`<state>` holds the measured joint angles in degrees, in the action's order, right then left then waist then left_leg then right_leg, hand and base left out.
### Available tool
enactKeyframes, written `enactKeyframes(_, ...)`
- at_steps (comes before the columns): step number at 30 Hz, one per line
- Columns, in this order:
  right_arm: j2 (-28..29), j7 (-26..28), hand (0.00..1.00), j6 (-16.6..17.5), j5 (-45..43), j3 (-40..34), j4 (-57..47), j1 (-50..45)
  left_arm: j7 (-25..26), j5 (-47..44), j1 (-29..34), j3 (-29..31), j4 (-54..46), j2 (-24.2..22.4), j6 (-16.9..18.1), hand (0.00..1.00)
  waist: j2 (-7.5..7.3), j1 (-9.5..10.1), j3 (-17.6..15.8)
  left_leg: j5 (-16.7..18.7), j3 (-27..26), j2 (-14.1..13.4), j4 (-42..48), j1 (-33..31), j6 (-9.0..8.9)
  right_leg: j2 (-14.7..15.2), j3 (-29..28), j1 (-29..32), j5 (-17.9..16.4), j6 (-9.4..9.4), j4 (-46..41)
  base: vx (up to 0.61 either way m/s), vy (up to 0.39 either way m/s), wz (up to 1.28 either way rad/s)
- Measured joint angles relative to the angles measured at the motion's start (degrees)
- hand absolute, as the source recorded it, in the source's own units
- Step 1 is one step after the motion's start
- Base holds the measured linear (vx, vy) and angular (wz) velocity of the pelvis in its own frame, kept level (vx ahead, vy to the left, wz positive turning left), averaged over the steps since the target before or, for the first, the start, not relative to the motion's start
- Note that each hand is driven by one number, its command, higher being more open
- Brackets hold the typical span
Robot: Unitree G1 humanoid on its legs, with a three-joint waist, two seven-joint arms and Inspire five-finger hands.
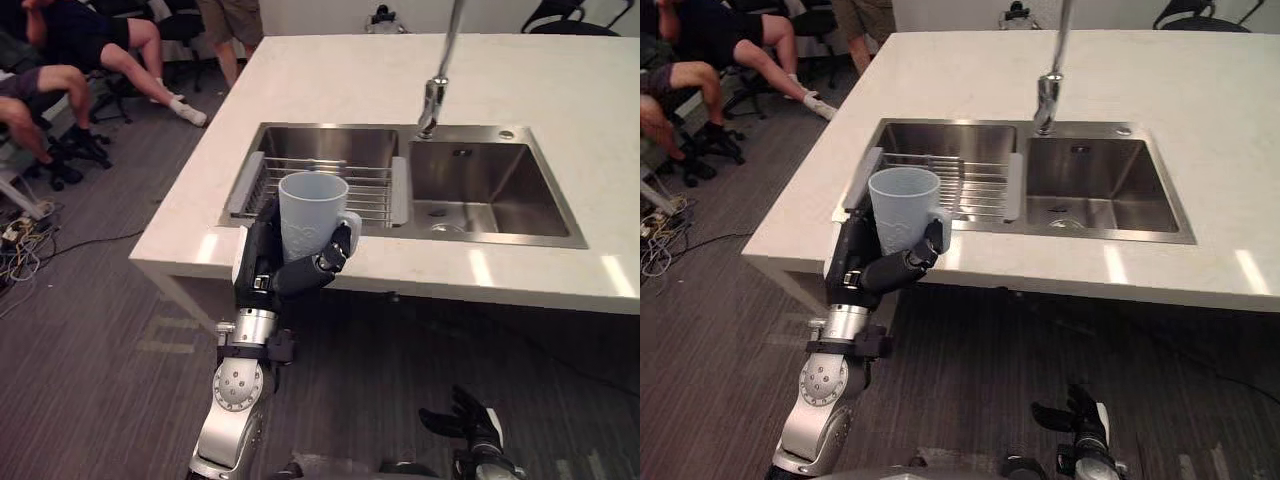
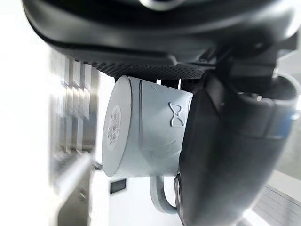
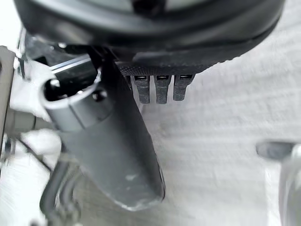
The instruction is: Walk over to the sink, pick up the cup, carry it to the dishwasher, place the cup inside the dishwasher, then close the dishwasher door
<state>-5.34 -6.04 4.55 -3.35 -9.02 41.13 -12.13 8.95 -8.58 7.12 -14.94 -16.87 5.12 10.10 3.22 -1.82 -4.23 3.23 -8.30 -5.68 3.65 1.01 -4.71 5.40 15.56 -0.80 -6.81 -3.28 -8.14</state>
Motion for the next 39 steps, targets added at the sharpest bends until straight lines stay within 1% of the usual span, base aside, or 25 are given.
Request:
enactKeyframes(5,0.1,0.0,0.9,0.1,0.1,1.1,0.9,1.4,-0.1,-0.9,0.5,0.1,0.3,0.3,0.0,0.3,-0.92,1.45,0.6,-0.9,3.0,1.7,0.6,-2.0,1.3,1.2,3.1,-0.8,1.2,-0.79,1.4,-0.06,0.057,0.38)
enactKeyframes(8,-0.5,-0.8,0.9,0.2,0.2,2.5,1.4,2.0,-0.6,-1.0,1.6,0.0,-0.6,-0.2,-0.1,0.3,-1.05,1.67,0.5,-2.4,6.3,3.1,2.1,-5.8,1.69,2.3,9.3,-1.5,1.3,-0.92,1.3,-0.11,0.03,1.11)
enactKeyframes(9,-0.9,-1.2,0.9,0.2,0.2,2.5,1.6,2.3,-0.6,-1.0,1.3,-0.1,-1.1,-0.8,-0.1,0.3,-1.23,1.47,0.3,-4.6,3.0,3.4,1.1,-7.9,2.63,3.5,13.8,-1.8,1.3,-0.93,1.2,-0.17,0.058,1.66)
enactKeyframes(10,-1.1,-1.7,0.9,0.1,0.3,2.5,2.7,3.1,-0.5,-1.1,1.3,0.1,-1.7,-1.1,-0.1,0.3,-1.69,2.07,0.0,-4.1,-4.2,2.0,1.0,-9.0,5.61,4.0,17.5,-2.1,1.3,-0.95,1.1,-0.16,0.058,1.69)
enactKeyframes(11,-1.2,-1.8,0.9,0.2,0.4,2.6,2.9,3.2,-0.4,-1.5,1.3,0.4,-1.7,-1.2,-0.1,0.3,-1.78,2.26,0.0,-3.2,-9.7,0.4,2.3,-9.4,6.0,4.5,19.3,-2.6,1.3,-0.96,1.0,-0.09,0.064,1.69)
enactKeyframes(13,-2.8,-2.2,0.9,0.2,0.8,3.0,2.8,3.2,-0.4,-1.7,1.3,0.4,-1.7,-1.4,-0.1,0.3,-1.8,1.17,-0.1,0.1,-28.7,-5.9,9.3,-10.1,8.14,6.9,28.8,-5.5,0.6,-2.16,-0.5,0.01,0.109,2.03)
enactKeyframes(15,-3.8,-2.6,0.9,0.1,0.8,3.0,2.8,3.1,-0.6,-2.3,1.1,-0.3,-1.7,-1.5,-0.1,0.3,-1.59,0.61,0.0,-0.6,-31.0,-6.5,11.5,-10.8,8.35,8.6,34.4,-7.6,-0.7,-4.26,-2.9,0.03,0.157,1.96)
enactKeyframes(16,-4.5,-2.7,0.9,0.1,0.8,3.0,2.7,3.7,-0.6,-3.0,1.1,-1.4,-1.7,-1.5,-0.1,0.3,-1.67,1.05,0.1,0.6,-26.5,-3.0,11.7,-12.4,8.32,11.2,38.4,-9.2,-1.4,-4.79,-5.1,0.05,0.198,1.9)
enactKeyframes(17,-4.5,-2.7,0.9,0.1,1.0,2.9,2.6,4.0,-0.7,-3.4,1.1,-1.4,-1.7,-1.3,-0.1,0.3,-2.03,0.98,-0.1,1.4,-24.6,-1.5,12.2,-13.0,8.66,12.6,39.7,-9.7,-2.0,-5.25,-6.8,0.09,0.268,1.9)
enactKeyframes(18,-4.5,-2.7,0.9,0.0,1.3,2.7,2.5,4.8,-0.9,-3.9,1.2,-1.5,-1.3,-1.3,-0.2,0.3,-2.5,0.7,-0.5,2.9,-21.5,0.7,13.7,-13.7,9.34,15.9,39.3,-10.2,-3.0,-4.83,-12.0,0.16,0.342,1.85)
enactKeyframes(19,-4.4,-2.4,0.9,0.0,1.3,2.7,2.5,5.1,-1.5,-3.9,1.2,-1.5,-0.4,-1.3,-1.2,0.3,-2.88,0.47,-0.8,4.4,-17.2,3.5,15.6,-13.6,11.35,20.3,33.6,-9.3,-3.0,-0.75,-22.1,0.18,0.349,1.88)
enactKeyframes(20,-4.0,-2.1,0.9,0.0,1.3,2.8,2.5,5.2,-1.7,-3.9,1.2,-1.5,-0.1,-1.1,-1.7,0.3,-3.04,0.11,-1.1,5.0,-15.0,4.7,16.5,-13.2,11.81,21.3,27.7,-7.7,-2.1,3.46,-27.6,0.16,0.287,1.8)
enactKeyframes(21,-3.4,-1.4,0.9,0.0,1.4,3.1,2.5,5.2,-1.8,-3.9,1.3,-1.3,0.4,-0.6,-1.9,0.3,-3.2,-0.44,-1.3,6.2,-12.1,5.8,17.2,-12.9,11.59,20.1,16.8,-4.4,-3.3,4.71,-33.1,0.19,0.22,1.71)
enactKeyframes(22,-2.6,-0.8,0.9,0.0,1.4,4.2,2.1,5.4,-1.8,-3.9,1.3,-1.2,1.3,0.2,-1.9,0.3,-3.26,-0.5,-1.4,6.4,-8.6,7.5,16.0,-11.8,11.33,15.5,4.3,-0.4,-6.4,2.42,-36.1,0.21,0.193,1.86)
enactKeyframes(23,-2.3,-0.4,0.9,0.0,1.5,5.6,2.0,5.9,-1.8,-3.9,1.6,-1.1,1.5,0.9,-1.9,0.3,-3.19,-0.44,-1.4,6.1,-6.8,8.6,13.2,-10.3,10.95,11.4,-2.7,3.2,-9.0,1.66,-35.5,0.3,0.186,1.65)
enactKeyframes(25,-1.6,0.0,0.9,0.0,1.8,6.2,1.9,6.4,-1.8,-3.9,1.7,-1.1,1.6,1.0,-1.9,0.3,-2.98,-0.51,-1.4,5.9,-6.9,8.7,10.2,-8.7,9.88,7.6,-8.1,7.5,-10.7,1.24,-31.2,0.3,0.07,1.17)
enactKeyframes(26,-1.1,0.2,0.9,0.0,1.8,6.7,1.1,6.4,-1.9,-3.9,1.5,-1.2,1.6,0.9,-1.8,0.3,-3.22,-0.64,-1.6,5.4,-5.9,9.3,10.9,-8.5,10.45,4.9,-12.3,10.6,-11.2,0.33,-27.8,0.33,0.025,1.25)
enactKeyframes(29,-0.3,0.7,0.9,-1.0,2.2,7.1,-3.8,3.1,-2.0,-4.0,1.5,-2.4,2.5,0.8,-2.3,0.3,-3.51,-1.36,-2.0,6.5,1.4,11.0,12.7,-6.1,10.89,-3.4,-29.1,14.2,-11.3,-0.31,-24.6,0.31,-0.028,1.52)
enactKeyframes(30,0.3,0.8,0.9,-1.1,2.5,7.1,-7.6,0.0,-2.1,-4.1,1.5,-3.0,2.1,0.6,-2.3,0.3,-3.89,-1.79,-2.1,7.0,4.0,11.4,12.8,-4.9,10.17,-5.2,-31.8,14.7,-11.0,-1.79,-24.1,0.42,-0.108,2.25)
enactKeyframes(31,1.0,0.8,0.9,-1.1,2.5,7.1,-11.0,-2.8,-2.2,-4.1,1.6,-3.6,0.6,0.6,-2.2,0.3,-5.44,-1.37,-1.9,7.4,4.3,12.1,12.0,-3.4,9.55,-5.0,-31.9,15.4,-9.9,-3.11,-22.8,0.41,-0.12,2.01)
enactKeyframes(32,1.3,0.9,0.9,-1.1,2.5,7.1,-12.2,-3.7,-2.2,-4.1,1.6,-3.8,-0.3,0.7,-2.2,0.3,-6.51,-0.84,-1.6,7.7,4.3,12.5,11.9,-2.9,9.1,-4.5,-31.6,15.8,-8.4,-3.11,-21.8,0.34,-0.117,1.73)
enactKeyframes(33,1.9,1.0,0.9,-1.1,2.5,7.2,-13.8,-4.7,-2.3,-4.1,1.6,-3.8,-2.2,0.7,-2.1,0.3,-8.83,-0.56,-0.9,8.5,4.4,13.3,12.9,-2.8,8.06,-3.0,-29.9,16.1,-2.3,-2.34,-18.3,0.33,-0.144,1.51)
enactKeyframes(34,1.8,1.0,0.9,-1.1,2.5,7.1,-14.6,-5.0,-2.4,-4.1,1.5,-4.0,-2.9,0.2,-1.9,0.3,-9.08,-0.75,-0.5,9.7,4.9,13.0,14.4,-3.0,7.55,-2.4,-27.2,15.3,-2.4,-2.88,-16.6,0.32,-0.138,1.49)
enactKeyframes(37,1.3,1.0,0.9,-0.4,2.6,7.2,-17.8,-4.1,-2.8,-5.8,1.3,-4.3,-3.9,-0.7,-1.0,0.3,-6.97,0.79,0.4,10.8,0.6,7.2,15.1,-2.9,5.82,-4.5,-22.0,9.5,-0.7,-0.23,-8.7,0.26,-0.121,0.68)
enactKeyframes(39,1.2,1.0,0.9,0.2,2.9,7.2,-18.5,-3.9,-2.9,-6.1,1.3,-4.7,-3.7,-1.5,-1.0,0.3,-6.77,0.92,0.6,10.8,-1.7,5.7,15.0,-2.1,5.75,-5.5,-21.6,7.4,0.0,0.77,-5.7,0.17,-0.1,0.06)
